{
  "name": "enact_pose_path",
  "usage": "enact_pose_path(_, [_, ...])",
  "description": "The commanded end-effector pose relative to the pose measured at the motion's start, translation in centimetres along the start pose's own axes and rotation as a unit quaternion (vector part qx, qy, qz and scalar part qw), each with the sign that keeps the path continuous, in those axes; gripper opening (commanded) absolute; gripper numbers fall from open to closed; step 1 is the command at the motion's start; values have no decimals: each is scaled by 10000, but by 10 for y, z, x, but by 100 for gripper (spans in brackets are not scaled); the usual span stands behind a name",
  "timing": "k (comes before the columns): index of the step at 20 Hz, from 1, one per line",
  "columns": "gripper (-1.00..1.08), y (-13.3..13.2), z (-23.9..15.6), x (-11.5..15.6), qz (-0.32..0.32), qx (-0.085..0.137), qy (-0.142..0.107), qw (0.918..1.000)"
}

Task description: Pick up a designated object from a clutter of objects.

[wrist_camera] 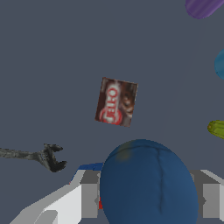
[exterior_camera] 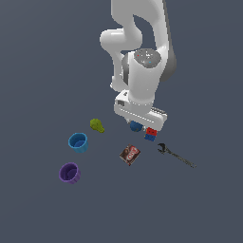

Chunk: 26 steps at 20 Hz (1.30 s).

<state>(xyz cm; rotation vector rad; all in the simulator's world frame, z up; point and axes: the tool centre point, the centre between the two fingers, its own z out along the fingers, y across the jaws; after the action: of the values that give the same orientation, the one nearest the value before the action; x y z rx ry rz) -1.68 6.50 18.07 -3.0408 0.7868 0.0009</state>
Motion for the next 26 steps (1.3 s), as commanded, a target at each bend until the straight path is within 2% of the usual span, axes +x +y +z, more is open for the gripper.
enact_pose_path(1, [-100, 14, -20, -4, 0, 6, 1, 10000])
enact_pose_path(19, [-100, 124, -173, -28, 0, 15, -6, 10000])
enact_pose_path(26, [-100, 158, -221, -33, 4, 9, -3, 10000])
